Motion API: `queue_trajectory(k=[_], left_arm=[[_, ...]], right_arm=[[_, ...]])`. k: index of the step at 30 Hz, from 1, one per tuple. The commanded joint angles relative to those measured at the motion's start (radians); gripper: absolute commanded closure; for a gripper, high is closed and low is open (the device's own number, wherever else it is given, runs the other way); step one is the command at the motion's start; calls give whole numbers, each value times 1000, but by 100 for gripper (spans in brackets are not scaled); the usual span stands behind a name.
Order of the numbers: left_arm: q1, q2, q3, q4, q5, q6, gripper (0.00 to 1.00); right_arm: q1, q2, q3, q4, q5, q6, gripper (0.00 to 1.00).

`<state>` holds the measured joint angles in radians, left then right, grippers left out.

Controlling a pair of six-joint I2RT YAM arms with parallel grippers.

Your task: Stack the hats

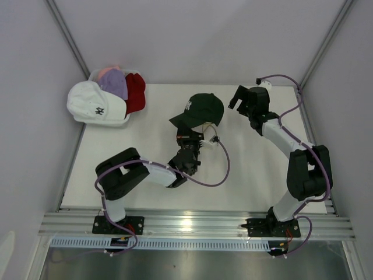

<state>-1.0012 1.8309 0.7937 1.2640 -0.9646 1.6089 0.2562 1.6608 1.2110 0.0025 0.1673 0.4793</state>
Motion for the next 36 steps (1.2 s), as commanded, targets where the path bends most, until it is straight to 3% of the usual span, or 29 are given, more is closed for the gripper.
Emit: queue_trajectory(k=[1,20,23,26,27,29,30,32,36], left_arm=[[-27,7,-24,350,-14,-4,99],[-114,165,-110,351,-149,-165,99],[-119,139,-132,351,-146,-178,96],[-119,99,-139,351,-140,-178,76],[-119,91,-139,351,-138,-175,75],[-119,76,-134,351,-137,-158,64],[-119,55,-123,350,-138,-153,40],[-120,16,-113,351,-148,-152,16],[-120,-139,-56,351,-196,-144,7]], right_arm=[[-18,-62,9,-38,8,21,0],[-29,-99,-24,-41,-23,15,0],[-29,-101,-25,-44,-25,15,0],[-29,-104,-27,-41,-37,19,0],[-29,-104,-25,-39,-40,21,0],[-29,-105,-24,-39,-55,19,0],[-29,-107,-22,-36,-64,18,1],[-28,-113,-7,-42,-106,-2,0],[-31,-119,45,-78,-155,-22,0]])
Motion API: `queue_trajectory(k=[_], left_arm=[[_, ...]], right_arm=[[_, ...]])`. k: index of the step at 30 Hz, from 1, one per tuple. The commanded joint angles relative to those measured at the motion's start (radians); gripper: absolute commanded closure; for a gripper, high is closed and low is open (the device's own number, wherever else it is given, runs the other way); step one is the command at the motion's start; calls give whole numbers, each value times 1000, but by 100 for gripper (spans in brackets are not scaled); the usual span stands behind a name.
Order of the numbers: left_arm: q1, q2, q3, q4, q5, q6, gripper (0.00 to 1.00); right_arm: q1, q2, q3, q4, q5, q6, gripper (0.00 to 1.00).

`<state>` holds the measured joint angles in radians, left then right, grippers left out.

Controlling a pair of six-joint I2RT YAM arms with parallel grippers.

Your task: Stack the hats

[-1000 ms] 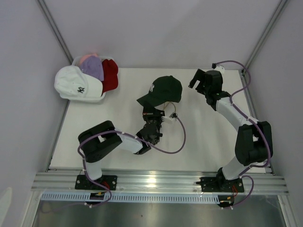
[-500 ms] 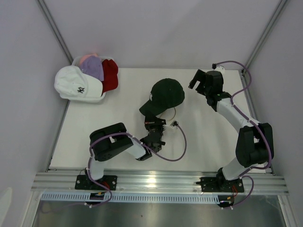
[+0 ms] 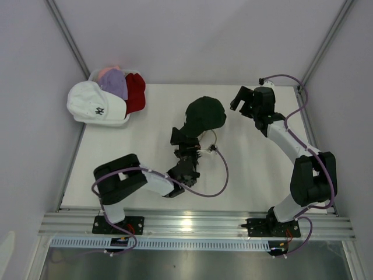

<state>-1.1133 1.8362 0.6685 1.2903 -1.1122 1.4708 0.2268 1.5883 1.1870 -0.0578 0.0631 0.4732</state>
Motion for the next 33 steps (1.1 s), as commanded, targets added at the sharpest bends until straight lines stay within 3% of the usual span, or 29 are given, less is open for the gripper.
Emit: queue_trajectory(k=[1,9,12,15,19,24,28,29,31,33], left_arm=[[-10,-205,81,323,-69,-3,6],[-91,-362,198,260,-255,22,1],[-189,-303,145,324,-273,32,1],[-284,-209,118,326,-331,-55,1],[-341,-164,193,328,-417,-133,1],[-304,-157,431,328,-413,-106,0],[-243,-92,719,326,-410,89,0],[-240,-80,896,328,-405,124,1],[-227,-40,1040,328,-391,265,1],[-203,70,1355,328,-397,372,0]], right_arm=[[0,-47,83,-40,-68,-21,0],[-14,-89,135,-102,-140,74,0],[-15,-96,112,-73,-154,74,0],[-14,-93,108,-79,-166,74,0],[-12,-108,74,-36,-213,59,0],[5,-113,57,1,-226,32,1],[6,-111,54,-11,-217,28,1],[5,-119,49,-11,-212,28,0],[6,-123,36,-8,-204,33,0],[6,-129,28,-5,-198,38,1]])
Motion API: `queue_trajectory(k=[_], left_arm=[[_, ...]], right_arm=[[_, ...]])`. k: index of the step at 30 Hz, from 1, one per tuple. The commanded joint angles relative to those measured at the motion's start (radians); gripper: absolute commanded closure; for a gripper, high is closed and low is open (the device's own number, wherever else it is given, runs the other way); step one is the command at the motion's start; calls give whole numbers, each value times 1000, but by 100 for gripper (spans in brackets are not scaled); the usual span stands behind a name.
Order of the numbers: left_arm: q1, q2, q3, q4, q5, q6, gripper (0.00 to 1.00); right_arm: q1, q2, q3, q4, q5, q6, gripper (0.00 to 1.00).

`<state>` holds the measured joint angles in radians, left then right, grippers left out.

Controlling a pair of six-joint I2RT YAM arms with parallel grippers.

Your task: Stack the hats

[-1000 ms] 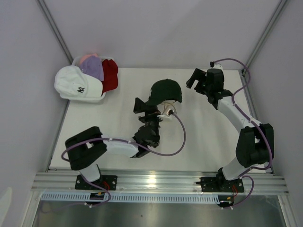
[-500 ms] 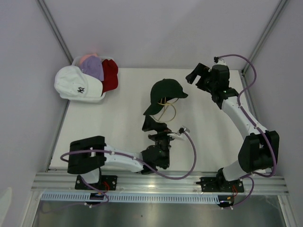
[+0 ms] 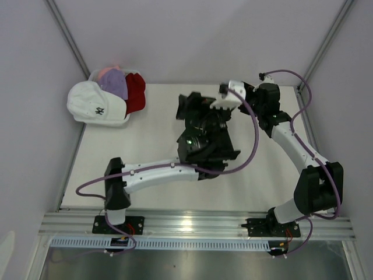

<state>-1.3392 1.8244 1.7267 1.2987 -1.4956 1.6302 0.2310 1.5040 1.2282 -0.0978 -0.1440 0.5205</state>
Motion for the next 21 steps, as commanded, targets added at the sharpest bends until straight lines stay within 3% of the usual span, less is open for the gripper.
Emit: queue_trajectory(k=[1,2,5,10,12,13,15,16,17,18,19,20,21], left_arm=[[72,129,386,320,-21,326,0],[99,185,457,312,-29,362,1],[228,158,352,294,-31,361,0],[443,-68,136,241,37,381,1],[507,-135,64,147,67,338,1],[558,-227,-14,64,89,194,1],[583,-356,-172,-494,159,-87,1],[598,-472,-208,-831,254,-564,0],[606,-509,-99,-1529,327,-821,1],[617,-545,-57,-1748,424,-1059,0],[680,-580,-2,-1897,692,-1430,0],[746,-661,-47,-2005,889,-1545,2],[803,-712,-103,-1951,1057,-1602,4]], right_arm=[[2,-45,-16,35,14,-7,0],[1,-45,-16,30,15,-1,1],[-5,-44,-12,4,29,3,0],[-22,-82,-15,-55,53,-7,1],[-22,-99,-18,-60,41,-11,0],[-22,-109,-16,-65,40,-25,1],[-22,-131,-10,-89,46,-43,1],[-22,-137,-7,-98,52,-54,0],[-24,-149,-6,-109,64,-69,0],[-24,-154,-7,-114,67,-74,0],[-25,-159,-10,-118,69,-77,0],[-24,-165,-12,-121,72,-79,0],[-25,-168,-15,-123,66,-80,0]])
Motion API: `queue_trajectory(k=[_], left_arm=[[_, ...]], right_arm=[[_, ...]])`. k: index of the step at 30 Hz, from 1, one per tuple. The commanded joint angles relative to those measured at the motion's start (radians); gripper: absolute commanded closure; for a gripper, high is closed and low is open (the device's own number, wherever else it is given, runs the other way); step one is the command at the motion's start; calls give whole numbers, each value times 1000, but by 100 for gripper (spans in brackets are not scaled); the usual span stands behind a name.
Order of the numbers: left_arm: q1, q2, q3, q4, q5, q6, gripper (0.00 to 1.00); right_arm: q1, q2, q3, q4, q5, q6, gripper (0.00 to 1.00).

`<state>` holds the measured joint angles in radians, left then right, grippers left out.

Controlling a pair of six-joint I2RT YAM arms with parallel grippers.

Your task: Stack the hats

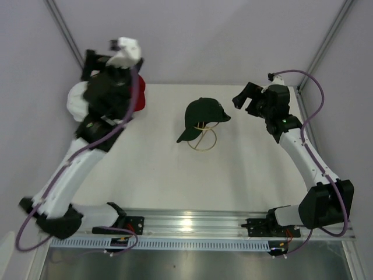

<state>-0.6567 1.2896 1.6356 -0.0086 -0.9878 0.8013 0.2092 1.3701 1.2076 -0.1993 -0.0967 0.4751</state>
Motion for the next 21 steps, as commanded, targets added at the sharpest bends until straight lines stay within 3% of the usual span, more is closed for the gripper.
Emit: queue_trajectory(k=[1,2,4,5,8,11,12,14,15,18,21], left_arm=[[156,-225,-63,-569,624,-793,3],[157,-287,-171,-466,656,-794,0],[172,-308,-218,-439,757,-838,0],[183,-309,-279,-447,894,-875,0],[216,-273,-380,-436,1160,-1081,1],[223,-273,-555,-299,1308,-1342,2],[223,-277,-621,-266,1322,-1496,3],[223,-291,-686,-173,1339,-1649,3],[223,-302,-794,-130,1350,-1777,3],[223,-348,-957,57,1327,-1982,2],[223,-358,-1022,136,1276,-2117,3]], right_arm=[[-4,-35,6,-28,18,-38,0],[-4,-39,6,-35,14,-41,0],[-4,-57,1,-35,0,-52,1],[-4,-65,-8,-28,-9,-58,0],[-4,-83,-7,8,-96,-79,0],[-5,-74,24,-30,-104,-47,0],[-5,-71,45,-44,-101,-30,0],[-4,-68,58,-61,-113,-12,1],[-4,-71,46,-58,-115,-3,0],[1,-91,11,-37,-118,22,0],[7,-103,-2,-26,-135,53,1]])
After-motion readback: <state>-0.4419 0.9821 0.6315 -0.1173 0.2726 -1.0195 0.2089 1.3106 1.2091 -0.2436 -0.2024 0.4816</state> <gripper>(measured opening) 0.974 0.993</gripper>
